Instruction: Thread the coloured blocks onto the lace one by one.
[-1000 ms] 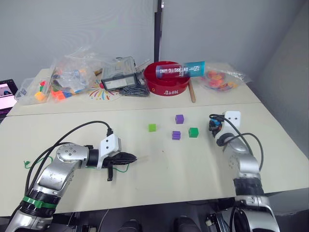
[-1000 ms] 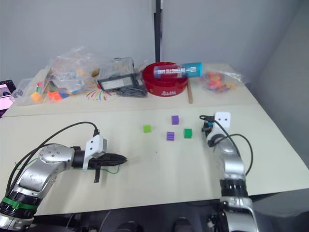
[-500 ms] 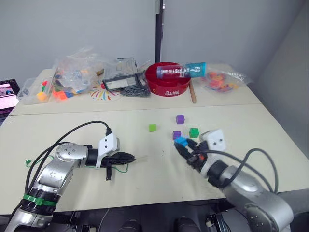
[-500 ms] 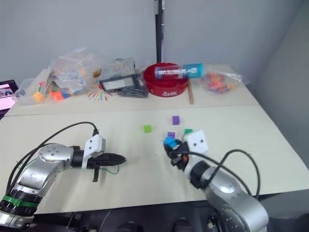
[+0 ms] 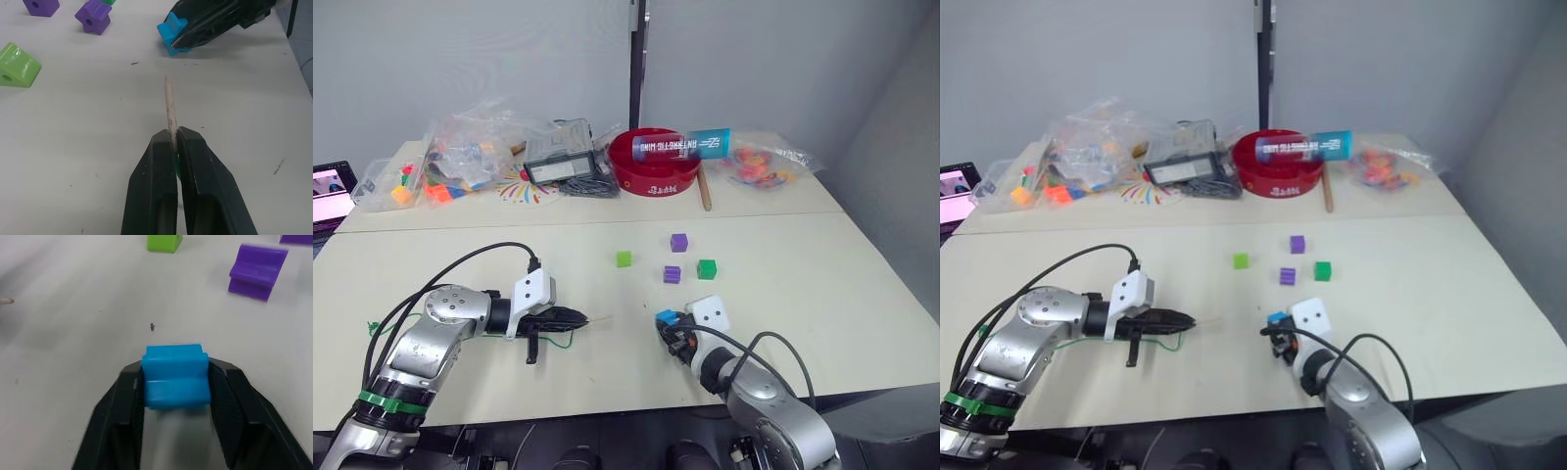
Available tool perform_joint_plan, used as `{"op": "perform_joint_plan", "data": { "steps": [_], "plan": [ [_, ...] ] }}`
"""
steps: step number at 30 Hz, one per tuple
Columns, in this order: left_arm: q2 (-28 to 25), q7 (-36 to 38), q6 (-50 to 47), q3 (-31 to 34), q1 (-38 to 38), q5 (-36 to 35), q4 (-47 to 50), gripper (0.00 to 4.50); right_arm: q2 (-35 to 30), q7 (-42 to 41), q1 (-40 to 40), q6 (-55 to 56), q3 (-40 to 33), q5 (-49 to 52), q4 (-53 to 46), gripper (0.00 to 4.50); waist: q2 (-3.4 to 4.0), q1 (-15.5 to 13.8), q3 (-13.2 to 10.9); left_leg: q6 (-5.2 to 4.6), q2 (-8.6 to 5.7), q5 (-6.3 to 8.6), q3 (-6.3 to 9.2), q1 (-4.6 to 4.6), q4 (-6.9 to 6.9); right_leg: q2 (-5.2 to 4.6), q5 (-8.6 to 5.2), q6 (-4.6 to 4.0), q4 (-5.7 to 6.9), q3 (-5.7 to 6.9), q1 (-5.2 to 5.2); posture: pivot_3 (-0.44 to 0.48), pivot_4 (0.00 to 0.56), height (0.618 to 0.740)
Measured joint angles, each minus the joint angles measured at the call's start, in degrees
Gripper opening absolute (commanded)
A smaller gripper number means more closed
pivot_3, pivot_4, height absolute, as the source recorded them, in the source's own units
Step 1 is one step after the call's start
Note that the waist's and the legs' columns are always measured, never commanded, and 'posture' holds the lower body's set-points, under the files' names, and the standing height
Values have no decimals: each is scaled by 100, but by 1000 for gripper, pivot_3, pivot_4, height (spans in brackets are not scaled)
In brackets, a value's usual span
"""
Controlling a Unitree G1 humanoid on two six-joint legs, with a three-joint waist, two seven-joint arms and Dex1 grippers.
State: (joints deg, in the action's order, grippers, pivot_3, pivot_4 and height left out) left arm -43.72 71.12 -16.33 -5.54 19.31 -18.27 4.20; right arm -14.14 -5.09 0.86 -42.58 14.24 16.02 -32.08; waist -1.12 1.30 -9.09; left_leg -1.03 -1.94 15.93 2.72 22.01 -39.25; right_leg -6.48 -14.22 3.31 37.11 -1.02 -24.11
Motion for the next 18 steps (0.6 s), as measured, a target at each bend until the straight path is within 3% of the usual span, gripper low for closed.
{"op": "perform_joint_plan", "data": {
  "steps": [5, 10, 14, 18],
  "plan": [
    [-40, -24, -1, 5, 1, 1, -5, 0, -260, -494, -8, -134, -159, 227, -218, 4489, 0, -27, 0, 0, -1, 0, 1, 7, -1, -1, 0, 0, 0, 0, -2, 0, 150, 740],
    [-88, -70, -18, 36, -34, -6, 24, 0, -1495, -1689, -526, -334, -1076, 910, -522, 4489, 0, -39, -1, -2, 1, 1, 1, 6, -1, 2, 0, 0, -6, 3, 0, 0, 150, 740],
    [-93, -95, -38, 95, -122, -10, 83, 0, -2532, -3581, -916, 25, -1331, 1520, -126, 4489, -1, -36, -1, -5, 7, 3, 2, 7, -3, 5, 0, 0, -10, 6, 6, 0, 150, 740],
    [-113, -125, -127, 123, -169, -12, 185, 0, -3342, -5765, -1555, 897, -899, 1607, 669, 4489, -1, -38, -3, -5, 9, 3, -3, 6, -5, 5, 0, 0, -21, 7, 10, 0, 150, 740]
  ]
}}
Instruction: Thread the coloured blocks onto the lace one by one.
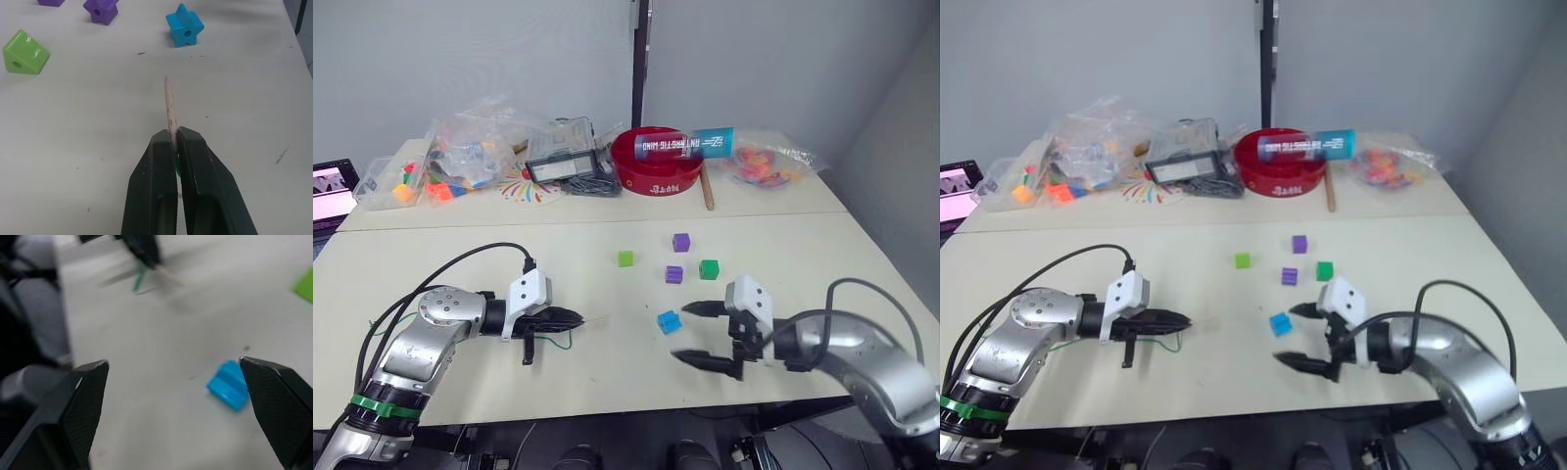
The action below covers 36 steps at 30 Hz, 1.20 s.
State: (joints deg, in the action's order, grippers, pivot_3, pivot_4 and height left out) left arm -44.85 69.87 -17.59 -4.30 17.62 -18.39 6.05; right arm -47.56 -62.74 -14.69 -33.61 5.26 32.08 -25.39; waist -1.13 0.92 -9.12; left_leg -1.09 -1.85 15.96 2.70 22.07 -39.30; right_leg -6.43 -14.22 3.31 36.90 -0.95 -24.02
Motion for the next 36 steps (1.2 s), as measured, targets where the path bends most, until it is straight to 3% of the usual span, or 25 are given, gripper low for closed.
{"op": "perform_joint_plan", "data": {
  "steps": [3, 8, 16, 18, 19, 26, 31, 36],
  "plan": [
    [-11, -18, -35, 37, -2, -6, 92, 0, 63, -1085, -1083, 1197, 810, -811, 1380, 4489, -2, 43, -1, 3, 1, -2, -12, 0, -5, 0, 0, 0, -3, -4, -2, 0, 150, 740],
    [-51, -75, -223, 118, -225, -173, 486, 0, 763, -1990, -2246, 3166, 1539, -1953, 3868, 4489, -2, 43, -1, 6, 2, -3, -7, 9, -4, -2, 0, 0, 22, -3, -17, 0, 150, 740],
    [-192, -132, -313, 202, -509, -245, 901, 0, 1489, -2352, -2953, 4747, 1676, -2553, 5912, 4489, -1, 13, -2, 38, -6, -21, -5, 23, -6, -11, 1, 1, 20, -1, -21, 0, 150, 740],
    [-195, -153, -366, 221, -531, -288, 955, 0, 1603, -2401, -3024, 4961, 1666, -2635, 6211, 3971, -1, 14, -2, 34, -5, -19, -4, 21, -6, -10, 1, 1, 21, -1, -21, 0, 150, 740],
    [-202, -166, -380, 238, -548, -310, 958, 0, 1640, -2447, -3043, 5043, 1658, -2638, 6320, 3793, -1, 16, -2, 34, -4, -18, -4, 20, -6, -9, 1, 1, 21, -1, -20, 0, 150, 740],
    [-210, -185, -389, 267, -567, -337, 981, 0, 1759, -2557, -3114, 5250, 1598, -2641, 6605, 1372, 0, 36, -2, 32, -3, -17, -3, 15, -5, -8, 1, 0, 22, -2, -19, 0, 150, 740],
    [-216, -175, -388, 264, -547, -337, 983, 0, 1735, -2492, -2795, 4706, 1430, -2597, 6013, 1341, 0, 14, -2, 32, -4, -17, 0, 21, -5, -8, 1, 0, 27, -1, -23, 0, 150, 740],
    [-212, -162, -342, 152, -447, -292, 989, 0, 1619, -1839, -2095, 2876, 1419, -2628, 4071, 1341, 1, -8, -2, 22, -6, -12, 3, 25, -5, -9, 1, 0, 28, 0, -26, 0, 150, 740]
  ]
}}
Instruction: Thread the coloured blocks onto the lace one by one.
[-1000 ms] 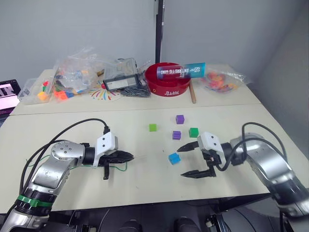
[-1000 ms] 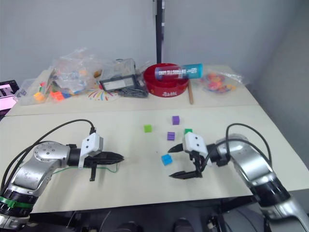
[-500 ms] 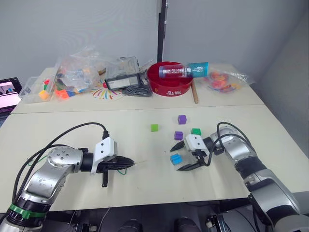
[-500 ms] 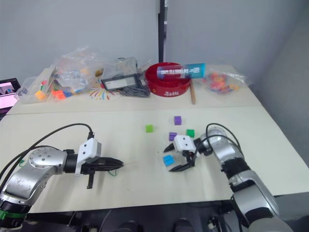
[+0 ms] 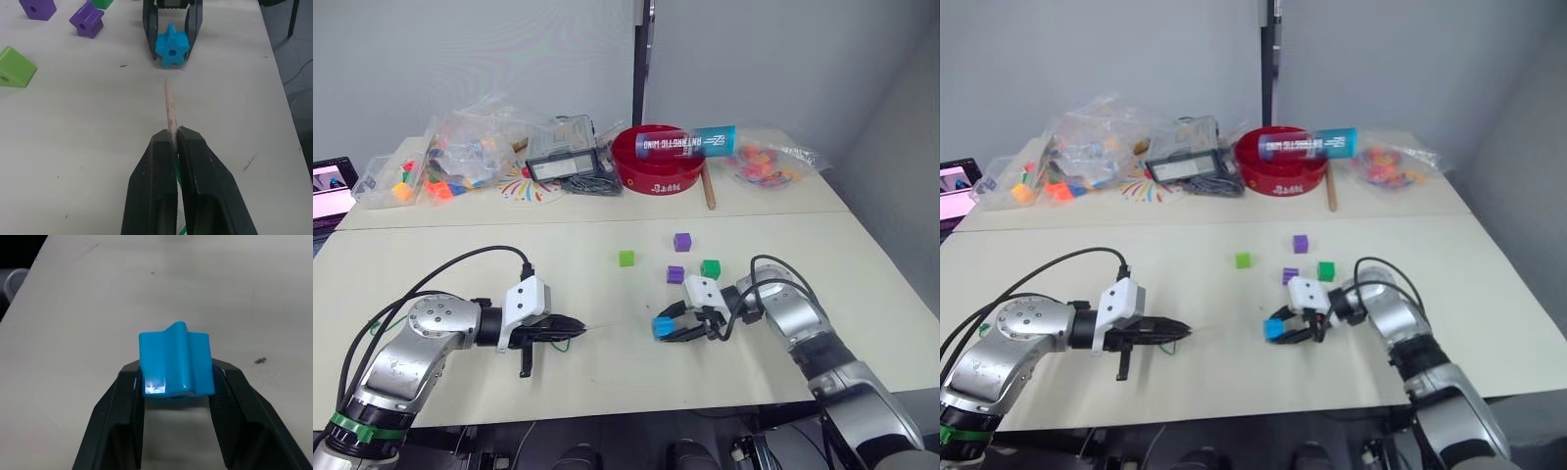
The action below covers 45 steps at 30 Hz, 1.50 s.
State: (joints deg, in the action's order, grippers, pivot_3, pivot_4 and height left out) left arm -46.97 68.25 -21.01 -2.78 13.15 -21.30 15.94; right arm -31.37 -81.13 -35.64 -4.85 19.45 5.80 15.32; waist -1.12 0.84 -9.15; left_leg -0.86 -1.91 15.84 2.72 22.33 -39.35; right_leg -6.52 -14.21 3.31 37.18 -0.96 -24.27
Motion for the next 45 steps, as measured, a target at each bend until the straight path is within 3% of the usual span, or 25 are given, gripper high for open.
{"op": "perform_joint_plan", "data": {
  "steps": [5, 15, 45],
  "plan": [
    [20, 42, 158, -197, 137, 117, -82, 0, -52, 463, 438, -771, 52, -92, -958, 1341, 0, -14, 0, -10, -2, 6, -1, -1, -1, 0, 0, 0, -3, 1, 3, 0, 150, 740],
    [584, 105, 589, -979, 638, 558, -646, 0, -32, 887, 485, -627, 101, -282, -1011, 1341, -1, 0, 0, -10, -1, 5, -3, -9, -6, 2, 0, 0, -4, 1, 9, 0, 150, 740],
    [898, -130, 661, -1436, 1069, 1353, -895, 0, -243, 996, 599, -997, 254, -345, -1618, 1341, -1, -13, 0, -17, -2, 9, 1, -2, -23, 3, 0, 0, -4, 3, 9, 0, 150, 740]
  ]
}}
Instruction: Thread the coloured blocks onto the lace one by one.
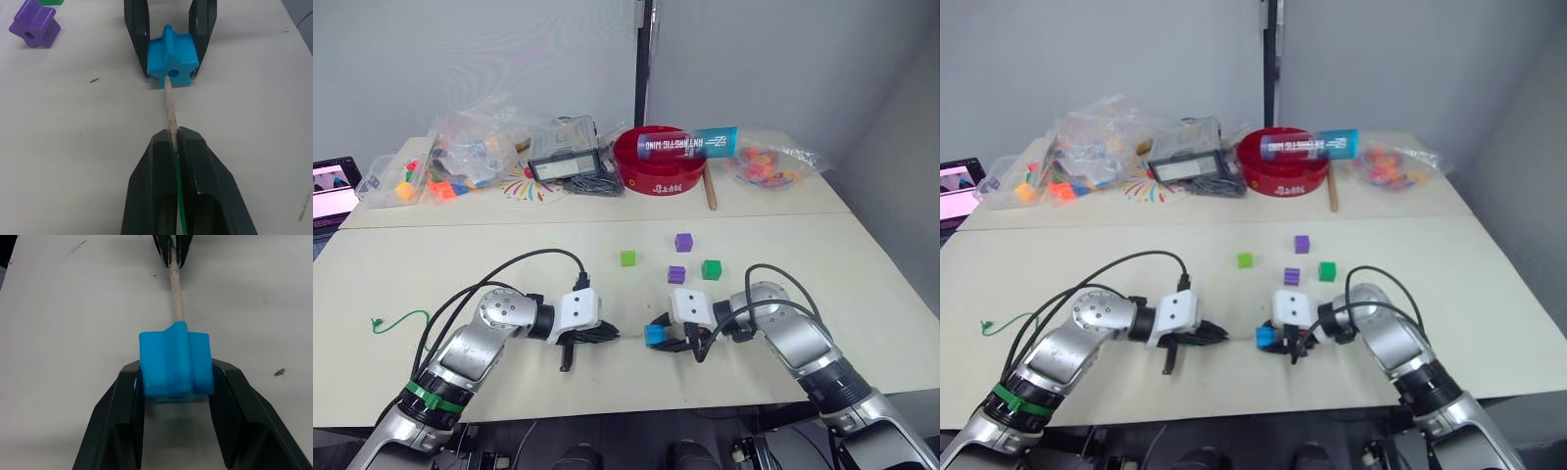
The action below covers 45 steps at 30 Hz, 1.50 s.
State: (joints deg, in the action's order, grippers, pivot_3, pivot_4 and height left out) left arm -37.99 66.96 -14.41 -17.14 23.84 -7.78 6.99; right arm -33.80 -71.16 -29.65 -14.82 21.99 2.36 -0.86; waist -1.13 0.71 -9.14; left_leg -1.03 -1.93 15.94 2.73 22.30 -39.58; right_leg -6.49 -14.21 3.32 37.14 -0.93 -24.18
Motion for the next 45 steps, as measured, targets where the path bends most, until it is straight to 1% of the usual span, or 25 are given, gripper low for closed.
{"op": "perform_joint_plan", "data": {
  "steps": [16, 19, 28, 34, 37, 41, 45],
  "plan": [
    [35, 59, -287, -67, 48, 96, 120, 0, -20, 60, -6, -168, 12, -106, -88, 1341, 0, -2, 0, -3, 0, 2, 1, 0, -14, 0, 0, 0, 0, 1, 4, 0, 150, 740],
    [133, 51, -329, -116, 49, 79, 239, 0, 29, 76, -15, -175, 31, -116, -88, 1341, 0, 5, 0, -3, 0, 2, 1, 0, -15, 0, 0, 0, 0, 0, 4, 0, 150, 740],
    [147, 13, -507, -121, 49, 80, 332, 0, 59, 94, -21, -178, 64, -117, -93, 1341, 0, 10, 0, -3, 2, 2, 2, 0, -14, 2, 0, 0, 0, 1, 2, 0, 150, 740],
    [248, -56, -565, -171, 59, 98, 333, 0, 59, 92, -27, -190, 73, -118, -101, 1341, 0, 10, 0, -3, 2, 2, 2, 0, -14, 2, 0, 0, 0, 0, 2, 0, 150, 740],
    [373, -61, -574, -225, 125, 103, 289, 0, 57, 91, -31, -199, 75, -120, -101, 1341, 0, 9, 0, -3, 1, 2, 2, 0, -15, 1, 0, 0, 0, 0, 3, 0, 150, 740],
    [648, -42, -597, -346, 270, 102, 40, 0, 119, 100, -66, -203, 137, -131, -97, 1341, 0, 9, 0, -3, 0, 2, 1, 1, -16, 1, 0, 0, 0, 0, 2, 0, 150, 740],
    [882, 38, -587, -321, 326, 63, -299, 0, 91, 110, -73, -251, 117, -163, -89, 1341, 0, -15, 1, -3, -2, 2, 4, -3, -23, -1, 0, 0, -1, 2, 13, 0, 150, 740]
  ]
}}
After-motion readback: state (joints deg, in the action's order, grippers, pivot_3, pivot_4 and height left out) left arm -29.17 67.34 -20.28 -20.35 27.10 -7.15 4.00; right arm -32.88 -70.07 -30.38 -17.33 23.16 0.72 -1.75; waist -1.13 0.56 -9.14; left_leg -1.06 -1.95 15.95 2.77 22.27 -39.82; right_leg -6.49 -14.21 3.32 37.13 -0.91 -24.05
